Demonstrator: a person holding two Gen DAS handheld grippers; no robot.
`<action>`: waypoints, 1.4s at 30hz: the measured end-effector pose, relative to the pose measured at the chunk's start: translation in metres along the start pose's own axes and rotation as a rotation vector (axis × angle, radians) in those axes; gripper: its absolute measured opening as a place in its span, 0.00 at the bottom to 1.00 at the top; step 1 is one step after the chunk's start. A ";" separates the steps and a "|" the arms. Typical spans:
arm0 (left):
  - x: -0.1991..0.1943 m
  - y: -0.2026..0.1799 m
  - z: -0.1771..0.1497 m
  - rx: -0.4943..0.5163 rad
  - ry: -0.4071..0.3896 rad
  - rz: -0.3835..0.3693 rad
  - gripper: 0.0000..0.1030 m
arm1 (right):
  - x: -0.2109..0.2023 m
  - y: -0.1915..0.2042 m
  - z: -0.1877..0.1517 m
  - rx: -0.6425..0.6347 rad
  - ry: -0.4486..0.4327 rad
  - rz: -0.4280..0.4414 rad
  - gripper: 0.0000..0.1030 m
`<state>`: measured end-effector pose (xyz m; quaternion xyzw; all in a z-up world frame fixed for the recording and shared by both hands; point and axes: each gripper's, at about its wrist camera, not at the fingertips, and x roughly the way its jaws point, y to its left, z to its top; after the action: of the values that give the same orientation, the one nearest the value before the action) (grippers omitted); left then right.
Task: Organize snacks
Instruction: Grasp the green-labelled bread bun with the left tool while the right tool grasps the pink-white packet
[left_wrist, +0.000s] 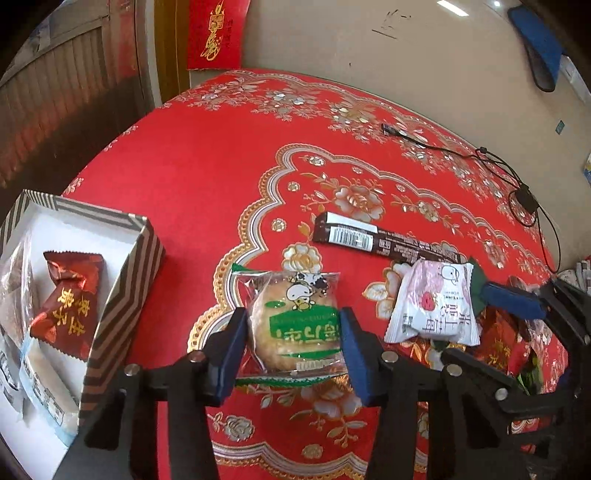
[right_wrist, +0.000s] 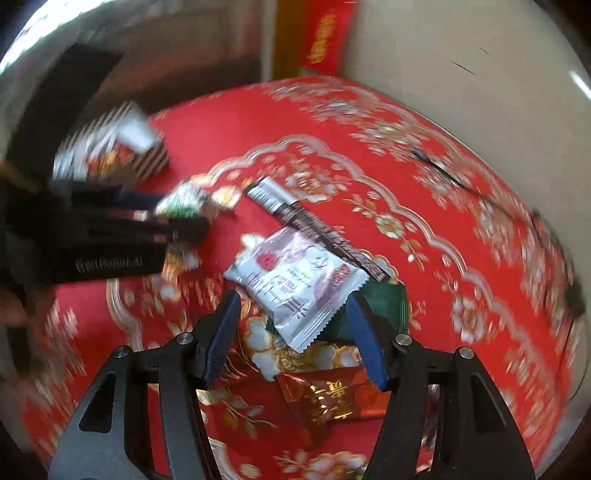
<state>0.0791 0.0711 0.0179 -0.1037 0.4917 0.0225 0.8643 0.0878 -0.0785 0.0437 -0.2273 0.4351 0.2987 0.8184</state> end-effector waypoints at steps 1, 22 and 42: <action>0.000 0.000 0.000 -0.002 0.002 -0.004 0.50 | 0.001 0.002 0.000 -0.045 0.010 0.004 0.58; 0.006 0.003 0.016 -0.020 0.042 0.013 0.71 | 0.037 0.007 0.039 -0.455 0.163 -0.055 0.69; 0.008 -0.006 0.012 0.066 -0.008 0.054 0.52 | 0.042 -0.003 0.032 -0.213 0.125 0.080 0.65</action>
<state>0.0947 0.0674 0.0177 -0.0616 0.4913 0.0302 0.8683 0.1271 -0.0479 0.0247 -0.3134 0.4598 0.3610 0.7484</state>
